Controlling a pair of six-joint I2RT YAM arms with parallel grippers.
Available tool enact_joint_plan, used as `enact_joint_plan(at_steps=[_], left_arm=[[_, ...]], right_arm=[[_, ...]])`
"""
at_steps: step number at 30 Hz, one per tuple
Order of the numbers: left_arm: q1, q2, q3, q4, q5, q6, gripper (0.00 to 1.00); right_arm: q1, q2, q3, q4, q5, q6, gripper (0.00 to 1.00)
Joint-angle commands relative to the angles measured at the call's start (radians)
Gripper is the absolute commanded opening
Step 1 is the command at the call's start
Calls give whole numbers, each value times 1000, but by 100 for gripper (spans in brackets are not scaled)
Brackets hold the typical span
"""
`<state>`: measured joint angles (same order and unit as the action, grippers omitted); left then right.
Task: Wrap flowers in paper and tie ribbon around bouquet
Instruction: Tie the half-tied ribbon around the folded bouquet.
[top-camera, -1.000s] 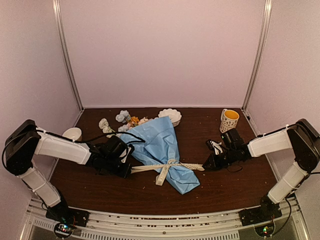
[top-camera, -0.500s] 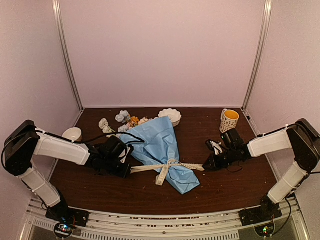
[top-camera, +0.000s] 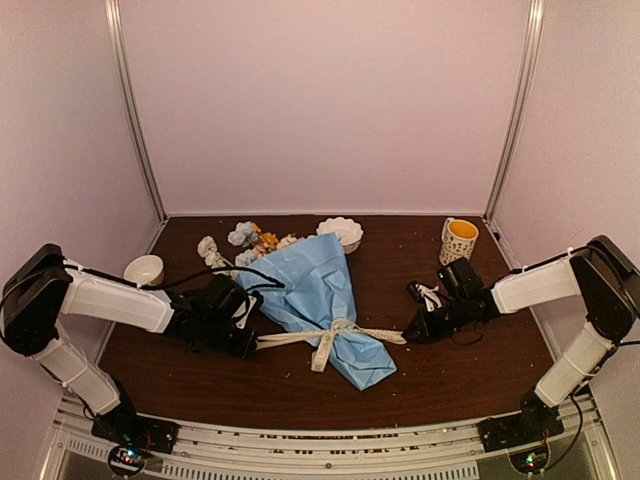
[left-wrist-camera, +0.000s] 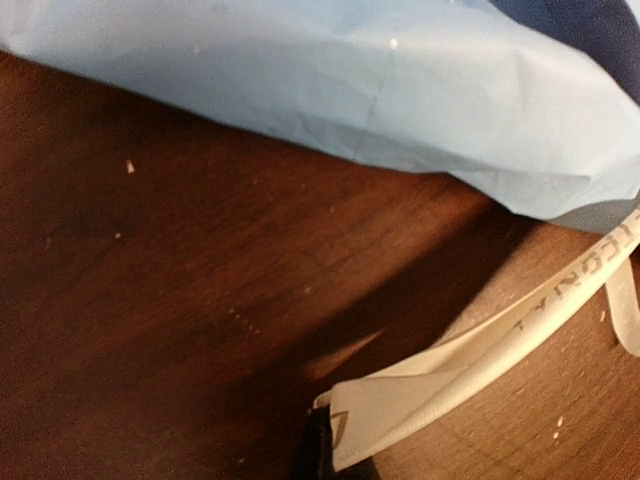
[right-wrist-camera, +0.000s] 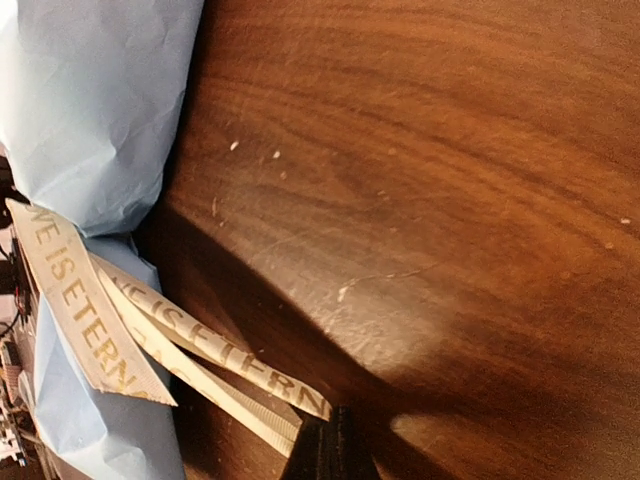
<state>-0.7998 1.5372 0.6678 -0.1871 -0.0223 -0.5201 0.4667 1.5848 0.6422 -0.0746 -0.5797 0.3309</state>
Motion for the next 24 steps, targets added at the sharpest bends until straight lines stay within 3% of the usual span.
enact_joint_plan(at_steps=[1, 9, 15, 18, 21, 24], left_arm=[[1, -24, -26, -203, -94, 38, 0], [-26, -56, -1, -230, -138, 41, 0], [-35, -138, -47, -215, -96, 31, 2], [-89, -193, -64, -189, -85, 67, 25], [-157, -238, -63, -164, -88, 104, 51], [-177, -295, -72, -136, -78, 118, 60]], right_arm=[[93, 57, 74, -129, 12, -53, 0], [350, 86, 195, -116, -100, -48, 0], [312, 8, 206, -144, -39, -41, 0], [253, -30, 217, -186, 47, -46, 0], [213, -50, 234, -229, 122, -56, 18], [175, -58, 260, -275, 193, -62, 26]])
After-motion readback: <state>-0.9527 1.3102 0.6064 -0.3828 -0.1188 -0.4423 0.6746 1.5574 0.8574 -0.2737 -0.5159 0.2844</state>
